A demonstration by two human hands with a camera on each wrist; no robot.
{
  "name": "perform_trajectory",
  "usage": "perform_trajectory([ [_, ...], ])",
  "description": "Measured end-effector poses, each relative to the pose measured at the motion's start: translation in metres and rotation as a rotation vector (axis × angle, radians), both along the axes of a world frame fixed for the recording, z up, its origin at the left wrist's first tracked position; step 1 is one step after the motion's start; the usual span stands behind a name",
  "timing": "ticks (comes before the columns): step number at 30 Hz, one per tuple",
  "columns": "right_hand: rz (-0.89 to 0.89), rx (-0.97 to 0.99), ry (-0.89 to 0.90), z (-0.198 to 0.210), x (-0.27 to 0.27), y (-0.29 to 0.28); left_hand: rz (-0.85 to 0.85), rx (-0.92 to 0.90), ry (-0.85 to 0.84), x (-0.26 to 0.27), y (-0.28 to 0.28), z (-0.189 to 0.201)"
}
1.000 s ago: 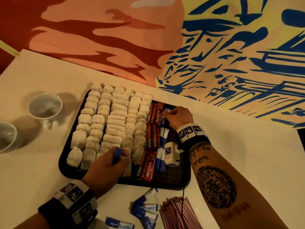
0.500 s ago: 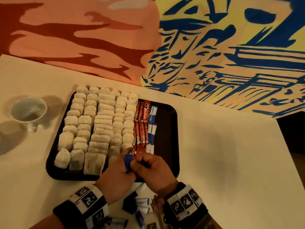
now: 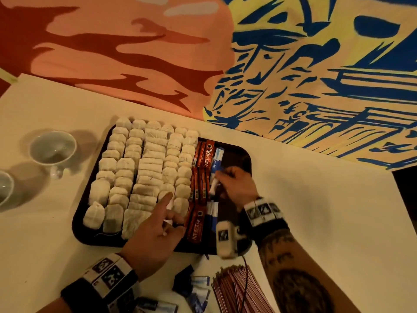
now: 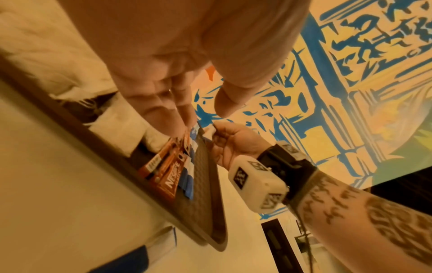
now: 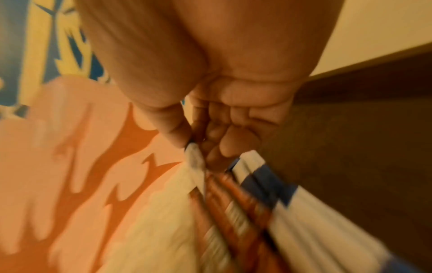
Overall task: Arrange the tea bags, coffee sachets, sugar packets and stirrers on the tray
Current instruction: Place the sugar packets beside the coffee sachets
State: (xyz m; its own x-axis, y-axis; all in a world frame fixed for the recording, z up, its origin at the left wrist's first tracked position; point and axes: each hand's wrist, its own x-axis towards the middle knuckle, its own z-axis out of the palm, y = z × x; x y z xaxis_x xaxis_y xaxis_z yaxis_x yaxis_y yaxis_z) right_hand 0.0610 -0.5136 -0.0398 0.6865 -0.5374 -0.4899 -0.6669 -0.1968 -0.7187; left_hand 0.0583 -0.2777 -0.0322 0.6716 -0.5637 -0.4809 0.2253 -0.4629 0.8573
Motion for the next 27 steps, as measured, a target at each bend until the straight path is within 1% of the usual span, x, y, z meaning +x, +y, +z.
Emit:
perform_trajectory([
  [1,-0.006,-0.069,0.029,-0.006,0.011,-0.013,0.027,0.005,0.005,0.002,0.003,-0.003],
  [3,-0.041,-0.139,0.073,-0.023,0.031,-0.034,0.055,0.016,0.039,0.006,0.007,-0.006],
  [6,-0.091,-0.166,0.122,-0.050,0.052,-0.053,0.026,0.029,0.022,0.008,0.013,-0.006],
  [8,-0.114,-0.175,0.139,-0.059,0.062,-0.059,0.042,0.023,0.047,0.009,0.015,-0.006],
  [13,-0.125,-0.219,0.171,-0.060,0.072,-0.060,0.087,0.021,0.082,0.010,0.016,-0.009],
  [21,-0.153,-0.204,0.129,-0.067,0.072,-0.059,0.102,0.017,0.117,0.010,0.014,-0.013],
  [27,-0.128,-0.212,0.166,-0.065,0.073,-0.056,0.119,0.017,0.120,0.008,0.013,-0.016],
])
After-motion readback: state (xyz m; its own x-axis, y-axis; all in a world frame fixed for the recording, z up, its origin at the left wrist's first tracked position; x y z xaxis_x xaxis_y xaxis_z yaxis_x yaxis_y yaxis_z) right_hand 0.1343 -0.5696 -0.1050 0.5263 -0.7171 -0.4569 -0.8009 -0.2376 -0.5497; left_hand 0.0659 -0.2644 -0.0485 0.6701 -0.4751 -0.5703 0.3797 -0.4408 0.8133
